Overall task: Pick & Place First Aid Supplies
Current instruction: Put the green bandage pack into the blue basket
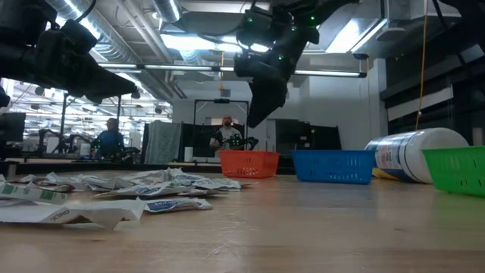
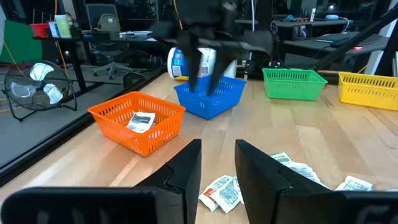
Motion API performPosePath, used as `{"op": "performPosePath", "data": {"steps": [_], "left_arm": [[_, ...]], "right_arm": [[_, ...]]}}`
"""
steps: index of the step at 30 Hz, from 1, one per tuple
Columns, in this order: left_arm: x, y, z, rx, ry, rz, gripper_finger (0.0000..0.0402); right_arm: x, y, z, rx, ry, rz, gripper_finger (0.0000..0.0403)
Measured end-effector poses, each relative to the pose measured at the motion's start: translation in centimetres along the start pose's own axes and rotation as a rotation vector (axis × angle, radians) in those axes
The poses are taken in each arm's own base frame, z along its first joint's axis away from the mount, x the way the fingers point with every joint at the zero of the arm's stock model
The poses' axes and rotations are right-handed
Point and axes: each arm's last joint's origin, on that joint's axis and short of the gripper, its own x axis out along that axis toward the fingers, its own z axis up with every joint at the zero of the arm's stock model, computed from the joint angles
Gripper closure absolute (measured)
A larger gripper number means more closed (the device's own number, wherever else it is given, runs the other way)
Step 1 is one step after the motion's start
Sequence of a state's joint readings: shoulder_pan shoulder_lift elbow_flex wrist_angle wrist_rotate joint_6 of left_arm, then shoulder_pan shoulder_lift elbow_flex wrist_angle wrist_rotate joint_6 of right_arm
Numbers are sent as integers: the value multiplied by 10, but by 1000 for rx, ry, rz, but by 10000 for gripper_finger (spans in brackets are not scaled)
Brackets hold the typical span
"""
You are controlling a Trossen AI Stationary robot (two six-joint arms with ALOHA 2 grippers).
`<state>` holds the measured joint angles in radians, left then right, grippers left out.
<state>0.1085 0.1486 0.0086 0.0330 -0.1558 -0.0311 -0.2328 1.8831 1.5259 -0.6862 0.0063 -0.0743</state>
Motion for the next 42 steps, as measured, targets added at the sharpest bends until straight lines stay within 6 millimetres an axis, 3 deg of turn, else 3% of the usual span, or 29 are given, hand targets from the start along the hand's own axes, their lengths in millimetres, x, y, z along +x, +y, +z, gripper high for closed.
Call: {"op": "performPosePath", "data": {"steps": [11,24,31,42], "left_arm": [[0,0,0,0,0,0,309],[0,0,0,0,0,0,310],[0,0,0,0,0,0,309],[0,0,0,0,0,0,309]], "right_arm": [[34,64,-38,-40,48,77,267],[30,141,-43,-333,-127,182,267],[44,149,-44,-480,-154,73,267],[55,147,-50,-514,-91,43,267]]}}
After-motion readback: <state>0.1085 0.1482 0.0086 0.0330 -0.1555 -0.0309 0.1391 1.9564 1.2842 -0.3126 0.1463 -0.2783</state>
